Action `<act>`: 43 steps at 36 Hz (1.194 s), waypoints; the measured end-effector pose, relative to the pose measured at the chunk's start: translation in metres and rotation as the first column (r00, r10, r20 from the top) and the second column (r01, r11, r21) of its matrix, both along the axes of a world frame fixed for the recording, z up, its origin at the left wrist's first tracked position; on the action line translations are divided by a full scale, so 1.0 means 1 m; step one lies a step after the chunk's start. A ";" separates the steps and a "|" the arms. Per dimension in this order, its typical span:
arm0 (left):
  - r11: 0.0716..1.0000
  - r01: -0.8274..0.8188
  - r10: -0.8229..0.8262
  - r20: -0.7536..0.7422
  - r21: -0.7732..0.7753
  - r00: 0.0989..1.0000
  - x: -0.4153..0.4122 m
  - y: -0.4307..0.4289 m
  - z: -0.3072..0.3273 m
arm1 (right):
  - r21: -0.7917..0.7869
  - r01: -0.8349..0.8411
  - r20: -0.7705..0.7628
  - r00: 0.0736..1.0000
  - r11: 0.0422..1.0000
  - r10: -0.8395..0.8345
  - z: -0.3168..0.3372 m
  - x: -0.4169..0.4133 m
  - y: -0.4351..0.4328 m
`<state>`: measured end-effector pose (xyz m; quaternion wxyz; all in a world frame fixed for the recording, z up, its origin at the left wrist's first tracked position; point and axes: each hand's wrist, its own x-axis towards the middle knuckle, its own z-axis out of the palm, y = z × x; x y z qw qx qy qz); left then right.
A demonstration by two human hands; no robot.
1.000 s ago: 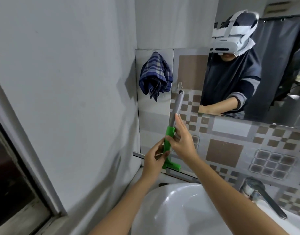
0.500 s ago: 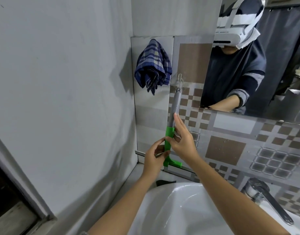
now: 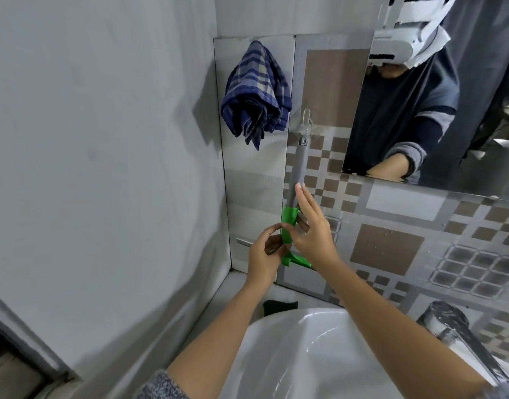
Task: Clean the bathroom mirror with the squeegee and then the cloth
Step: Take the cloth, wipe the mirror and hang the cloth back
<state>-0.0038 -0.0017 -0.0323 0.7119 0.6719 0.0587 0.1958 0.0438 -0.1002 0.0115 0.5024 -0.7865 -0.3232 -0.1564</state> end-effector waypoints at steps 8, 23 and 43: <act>0.978 -0.148 0.136 0.088 0.150 0.987 -0.010 0.020 0.027 | 0.043 0.090 0.069 0.993 0.995 -0.093 0.018 -0.009 -0.012; 0.653 -0.623 0.345 0.563 0.430 0.751 0.032 0.060 0.213 | -0.171 0.003 0.341 0.938 0.985 0.056 0.227 0.032 0.029; 0.757 -0.565 0.211 0.696 0.328 0.686 0.029 0.101 0.233 | -0.298 0.055 0.564 0.816 0.953 0.129 0.282 0.055 0.067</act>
